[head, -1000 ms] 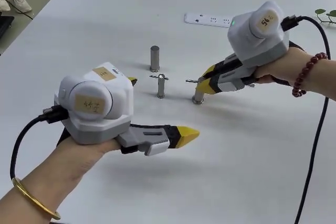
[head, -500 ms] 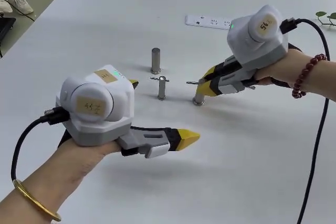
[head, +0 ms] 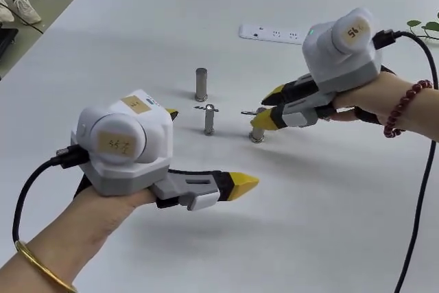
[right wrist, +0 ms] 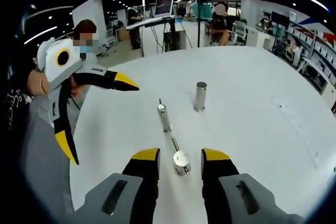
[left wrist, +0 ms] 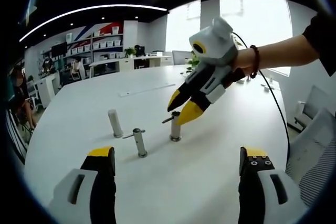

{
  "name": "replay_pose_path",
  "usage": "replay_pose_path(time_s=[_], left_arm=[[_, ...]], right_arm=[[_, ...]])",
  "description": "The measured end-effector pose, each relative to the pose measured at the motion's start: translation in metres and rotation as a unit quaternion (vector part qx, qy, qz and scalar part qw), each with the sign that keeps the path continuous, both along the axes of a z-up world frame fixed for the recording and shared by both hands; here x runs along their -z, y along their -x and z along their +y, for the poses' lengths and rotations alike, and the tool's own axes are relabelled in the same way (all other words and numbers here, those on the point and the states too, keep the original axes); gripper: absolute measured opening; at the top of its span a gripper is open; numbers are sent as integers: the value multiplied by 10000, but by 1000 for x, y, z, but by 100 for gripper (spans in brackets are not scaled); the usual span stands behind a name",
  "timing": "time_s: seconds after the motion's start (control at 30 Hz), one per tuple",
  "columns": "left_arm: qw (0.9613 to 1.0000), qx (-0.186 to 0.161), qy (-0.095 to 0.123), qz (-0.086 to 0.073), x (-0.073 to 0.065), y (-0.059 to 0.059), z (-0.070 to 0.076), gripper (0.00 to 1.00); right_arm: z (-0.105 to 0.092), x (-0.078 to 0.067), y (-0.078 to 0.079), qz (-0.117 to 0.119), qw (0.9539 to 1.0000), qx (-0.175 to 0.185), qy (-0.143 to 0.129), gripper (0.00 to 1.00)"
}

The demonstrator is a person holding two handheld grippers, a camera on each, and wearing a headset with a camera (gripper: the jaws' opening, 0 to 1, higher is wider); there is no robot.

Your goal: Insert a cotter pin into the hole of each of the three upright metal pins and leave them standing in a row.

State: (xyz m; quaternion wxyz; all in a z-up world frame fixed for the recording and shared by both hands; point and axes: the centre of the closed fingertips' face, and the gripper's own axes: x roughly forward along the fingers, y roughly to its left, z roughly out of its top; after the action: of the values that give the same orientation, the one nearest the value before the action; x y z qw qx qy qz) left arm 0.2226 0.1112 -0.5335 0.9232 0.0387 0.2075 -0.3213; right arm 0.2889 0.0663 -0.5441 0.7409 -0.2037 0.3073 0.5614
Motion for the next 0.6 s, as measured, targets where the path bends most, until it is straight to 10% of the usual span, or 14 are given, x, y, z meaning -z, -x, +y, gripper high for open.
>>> replay_pose_path(time_s=[0.4,0.6], left_arm=[[9999,-121,35,-100,-5,-4,5,98],[9997,-157,118,-169,-10,-4,6,97]], right_arm=[[29,-27,-22,-34,9915,747,-1066,30],[42,-22,-35,-153,9888,950,-1137,31]])
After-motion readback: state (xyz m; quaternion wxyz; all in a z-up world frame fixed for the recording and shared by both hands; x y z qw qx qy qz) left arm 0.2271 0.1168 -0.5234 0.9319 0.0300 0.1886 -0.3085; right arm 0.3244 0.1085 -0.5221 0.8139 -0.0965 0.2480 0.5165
